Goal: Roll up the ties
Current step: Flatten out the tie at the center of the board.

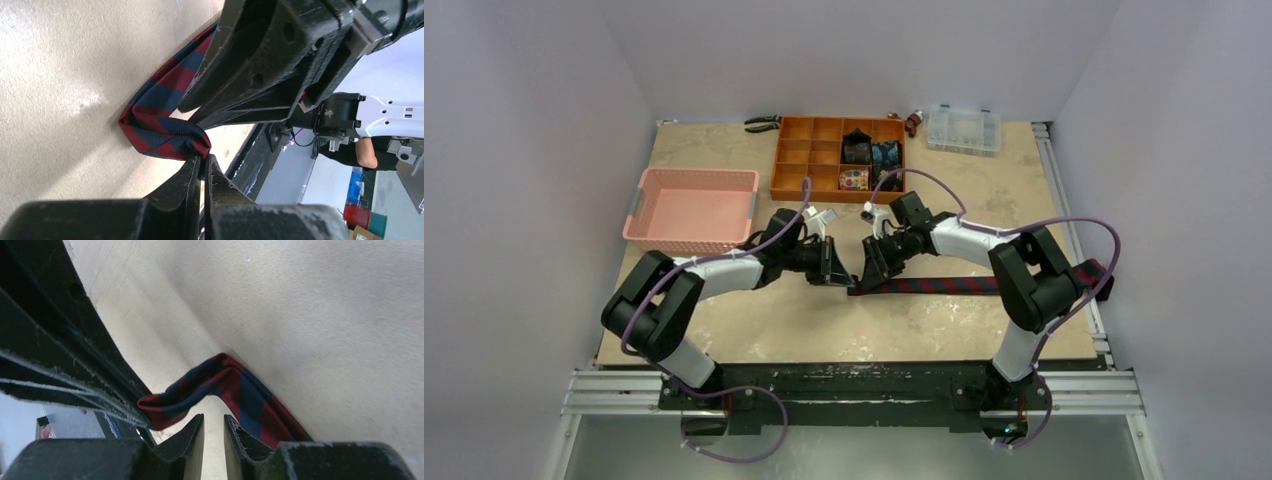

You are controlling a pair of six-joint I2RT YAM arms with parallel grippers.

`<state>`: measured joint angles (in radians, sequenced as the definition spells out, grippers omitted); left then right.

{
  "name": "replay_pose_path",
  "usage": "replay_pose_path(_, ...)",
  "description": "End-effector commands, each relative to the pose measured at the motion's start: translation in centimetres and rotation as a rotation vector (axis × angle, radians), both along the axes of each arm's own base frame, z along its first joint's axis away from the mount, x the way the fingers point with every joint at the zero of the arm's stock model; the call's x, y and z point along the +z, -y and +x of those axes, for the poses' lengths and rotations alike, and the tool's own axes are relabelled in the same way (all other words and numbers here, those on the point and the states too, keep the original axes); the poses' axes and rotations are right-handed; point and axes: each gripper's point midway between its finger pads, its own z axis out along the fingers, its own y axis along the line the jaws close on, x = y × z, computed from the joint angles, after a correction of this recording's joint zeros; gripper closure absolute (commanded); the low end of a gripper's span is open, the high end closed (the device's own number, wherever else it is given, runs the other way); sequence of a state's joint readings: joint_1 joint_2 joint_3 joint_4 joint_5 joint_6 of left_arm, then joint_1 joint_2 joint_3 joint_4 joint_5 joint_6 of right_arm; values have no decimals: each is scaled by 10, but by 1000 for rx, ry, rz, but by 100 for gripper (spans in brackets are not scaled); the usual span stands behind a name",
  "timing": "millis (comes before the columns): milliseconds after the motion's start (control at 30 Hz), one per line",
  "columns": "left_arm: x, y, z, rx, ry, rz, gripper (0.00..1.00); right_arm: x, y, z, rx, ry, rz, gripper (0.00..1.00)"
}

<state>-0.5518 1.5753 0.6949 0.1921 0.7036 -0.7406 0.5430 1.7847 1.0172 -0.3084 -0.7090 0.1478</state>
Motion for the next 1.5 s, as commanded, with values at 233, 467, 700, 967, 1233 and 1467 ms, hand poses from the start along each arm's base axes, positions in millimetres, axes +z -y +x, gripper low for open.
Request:
replay_pose_path(233,10,29,17,-55,13,-49,93,32,54,17,-84,-14,35,50)
replay_pose_path(467,-10,42,23,-79,-69,-60,67,36,46,17,-116,-62,89,43)
replay_pose_path(700,-27,39,23,-56,-117,-37,86,24,43,19,-143,-114,72,55)
replay_pose_path(967,-33,39,28,-41,-136,-37,97,10,31,13,-111,-127,29,63)
replay_pose_path(1233,-38,36,30,-33,-141,-26,99,-6,33,20,-139,-124,-44,69)
replay_pose_path(1467,-36,35,29,-43,-127,-26,100,3,25,28,-149,-119,-9,87)
